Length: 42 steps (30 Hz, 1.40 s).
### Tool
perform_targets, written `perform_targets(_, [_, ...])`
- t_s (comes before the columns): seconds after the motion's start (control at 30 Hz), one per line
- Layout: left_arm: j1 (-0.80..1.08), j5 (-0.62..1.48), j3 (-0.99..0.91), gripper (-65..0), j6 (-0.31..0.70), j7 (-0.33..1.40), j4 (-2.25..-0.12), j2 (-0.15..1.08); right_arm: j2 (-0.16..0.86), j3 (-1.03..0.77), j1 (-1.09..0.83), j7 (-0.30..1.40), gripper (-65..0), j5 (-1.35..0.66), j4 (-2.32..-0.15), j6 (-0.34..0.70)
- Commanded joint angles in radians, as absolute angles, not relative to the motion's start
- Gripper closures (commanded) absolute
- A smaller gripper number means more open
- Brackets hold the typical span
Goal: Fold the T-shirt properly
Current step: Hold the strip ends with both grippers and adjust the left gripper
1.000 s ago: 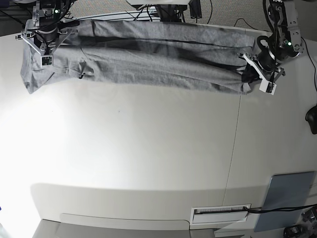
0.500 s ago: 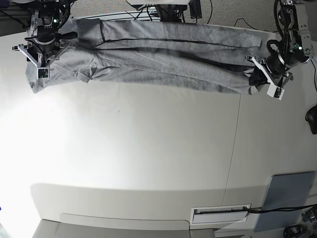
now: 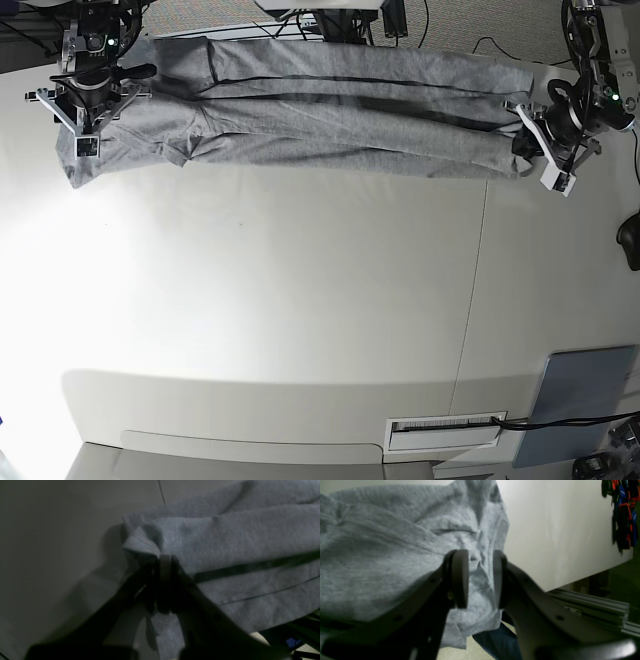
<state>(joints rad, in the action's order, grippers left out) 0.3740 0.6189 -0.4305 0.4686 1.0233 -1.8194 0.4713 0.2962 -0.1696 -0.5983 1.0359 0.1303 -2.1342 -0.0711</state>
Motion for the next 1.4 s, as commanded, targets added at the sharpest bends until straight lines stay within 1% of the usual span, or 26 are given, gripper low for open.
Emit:
perform_targets(0.0, [0.372, 0.625, -0.442, 0.0, 0.469, 1.026, -1.835, 0.491, 0.308, -0.178, -0.598, 1.019, -17.2, 0.143, -2.152, -0.079])
perform_targets(0.17, [0.384, 0.625, -0.442, 0.0, 0.470, 1.033, -1.835, 0.491, 0.308, -0.179, -0.598, 0.976, -17.2, 0.144, -2.152, -0.081])
perform_targets(0.2, [0.388, 0.622, -0.442, -2.5, 0.469, 1.033, -1.835, 0.491, 0.308, -0.179, -0.598, 0.968, -17.2, 0.144, -2.152, -0.084])
perform_targets(0.33, [0.405, 0.621, -0.442, -26.9, 0.469, 1.032, -1.835, 0.491, 0.308, -0.179, -0.598, 0.960, -17.2, 0.144, -2.152, -0.102])
perform_targets(0.37, [0.407, 0.621, -0.442, -31.2, 0.469, 1.032, -1.835, 0.491, 0.308, -0.179, -0.598, 0.960, -17.2, 0.144, -2.152, -0.103])
perform_targets(0.4, [0.408, 0.621, -0.442, -33.8, 0.469, 1.032, -1.835, 0.491, 0.308, -0.179, -0.598, 0.960, -17.2, 0.144, -2.152, -0.102])
perform_targets(0.43, [0.411, 0.621, -0.442, -34.3, 0.469, 1.031, -1.834, 0.491, 0.308, -0.179, -0.598, 0.960, -17.2, 0.144, -2.152, -0.102])
perform_targets(0.53, [0.419, 0.621, -0.442, -34.3, 0.466, 1.017, -1.826, 0.490, 0.308, -0.179, -0.598, 0.960, -17.2, 0.144, -2.152, -0.102])
perform_targets(0.67, [0.421, 0.621, -0.442, -34.3, 0.416, 0.979, -1.777, 0.490, 0.308, -0.179, -0.598, 0.960, -17.2, 0.144, -2.152, -0.102])
perform_targets(0.8, [0.421, 0.624, -0.442, -34.3, 0.415, 0.944, -1.702, 0.490, 0.308, -0.179, -0.598, 0.960, -17.2, 0.144, -2.152, -0.102])
perform_targets(0.9, [0.421, 0.694, -0.442, -34.3, 0.418, 0.942, -1.647, 0.490, 0.308, -0.179, -0.598, 0.957, -17.2, 0.144, -2.152, -0.102])
perform_targets(1.0, [0.419, 0.791, -0.442, -33.0, 0.458, 0.942, -1.591, 0.490, 0.308, -0.179, -0.598, 0.955, -17.2, 0.143, -2.152, -0.102])
perform_targets(1.03, [0.418, 0.820, -0.442, -31.3, 0.471, 0.941, -1.571, 0.490, 0.308, -0.179, -0.598, 0.955, -17.2, 0.143, -2.152, -0.102])
perform_targets(1.1, [0.418, 0.870, -0.442, -25.3, 0.477, 0.930, -1.541, 0.489, 0.308, -0.179, -0.598, 0.953, -17.2, 0.143, -2.152, -0.102])
perform_targets(1.23, [0.419, 0.883, -0.442, -7.6, 0.492, 0.927, -1.505, 0.487, 0.308, -0.179, -0.599, 0.953, -17.2, 0.143, -2.152, -0.102])
perform_targets(1.3, [0.418, 0.883, -0.442, 0.0, 0.492, 0.927, -1.504, 0.488, 0.308, -0.178, -0.598, 0.952, -17.2, 0.143, -2.152, -0.102])
perform_targets(1.37, [0.415, 0.883, -0.442, 0.0, 0.492, 0.927, -1.504, 0.488, 0.308, -0.179, -0.598, 0.952, -17.2, 0.143, -2.152, -0.102])
